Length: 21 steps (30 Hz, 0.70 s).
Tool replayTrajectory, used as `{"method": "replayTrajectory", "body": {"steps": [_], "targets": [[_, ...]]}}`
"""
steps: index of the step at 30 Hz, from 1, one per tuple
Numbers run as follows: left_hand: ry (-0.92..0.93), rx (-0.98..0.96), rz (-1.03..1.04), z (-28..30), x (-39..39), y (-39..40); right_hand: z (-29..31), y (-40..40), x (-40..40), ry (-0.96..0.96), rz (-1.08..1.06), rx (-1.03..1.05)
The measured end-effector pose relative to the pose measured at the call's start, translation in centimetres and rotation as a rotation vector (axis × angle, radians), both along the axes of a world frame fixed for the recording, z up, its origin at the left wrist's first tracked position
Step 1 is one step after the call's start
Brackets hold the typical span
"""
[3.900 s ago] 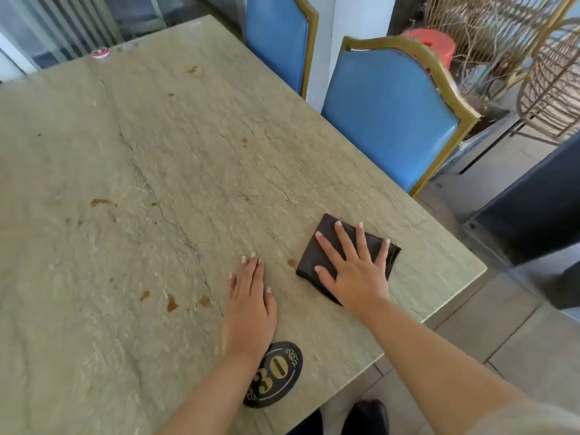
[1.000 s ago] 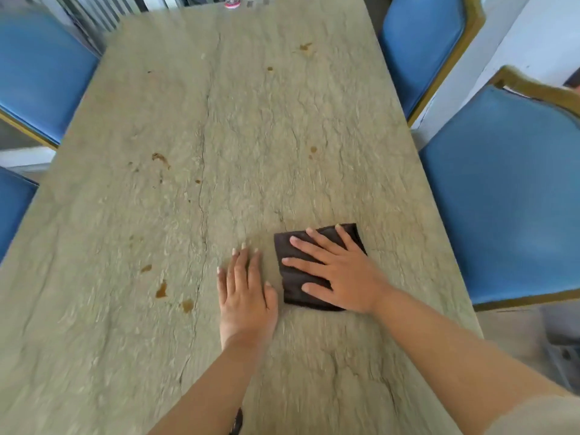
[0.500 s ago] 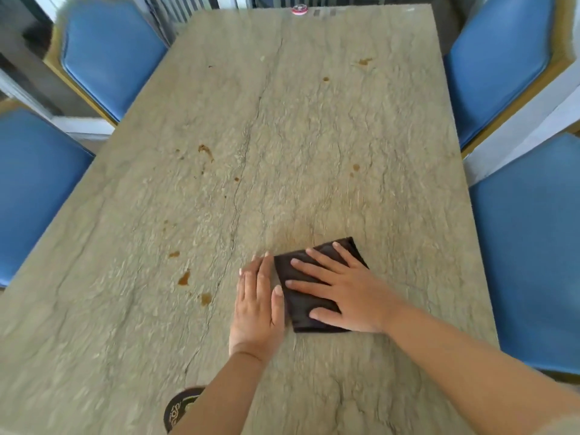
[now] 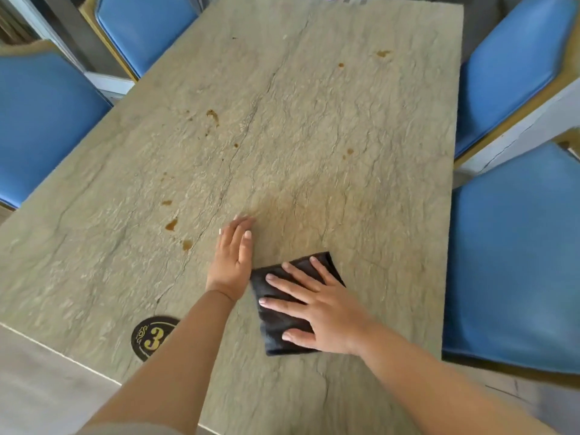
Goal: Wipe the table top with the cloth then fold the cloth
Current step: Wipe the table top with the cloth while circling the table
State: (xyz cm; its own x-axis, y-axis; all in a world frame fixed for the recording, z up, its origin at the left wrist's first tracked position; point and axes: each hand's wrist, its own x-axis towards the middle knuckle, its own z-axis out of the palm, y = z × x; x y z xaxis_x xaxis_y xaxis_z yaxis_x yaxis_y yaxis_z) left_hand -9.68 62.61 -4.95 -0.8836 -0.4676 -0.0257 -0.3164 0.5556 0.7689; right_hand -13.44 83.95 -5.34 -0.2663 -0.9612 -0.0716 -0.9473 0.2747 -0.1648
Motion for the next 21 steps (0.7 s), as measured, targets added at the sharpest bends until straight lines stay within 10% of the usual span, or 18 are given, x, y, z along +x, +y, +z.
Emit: {"method": "replayTrajectory", "body": {"steps": [9,15,21], "targets": [[-0.290,-0.503,-0.087,-1.2,3.7,13.4,0.2,7.5,-9.3,-0.016,-0.849,0.110],[-0.300,-0.571,-0.081,-1.7,3.1,13.6,0.2,10.7,3.5,0.002,-0.398,0.024],[-0.290,-0.558,-0.073,-1.3,3.2,13.6,0.0,11.6,-1.4,-0.002,-0.293,0.024]]}}
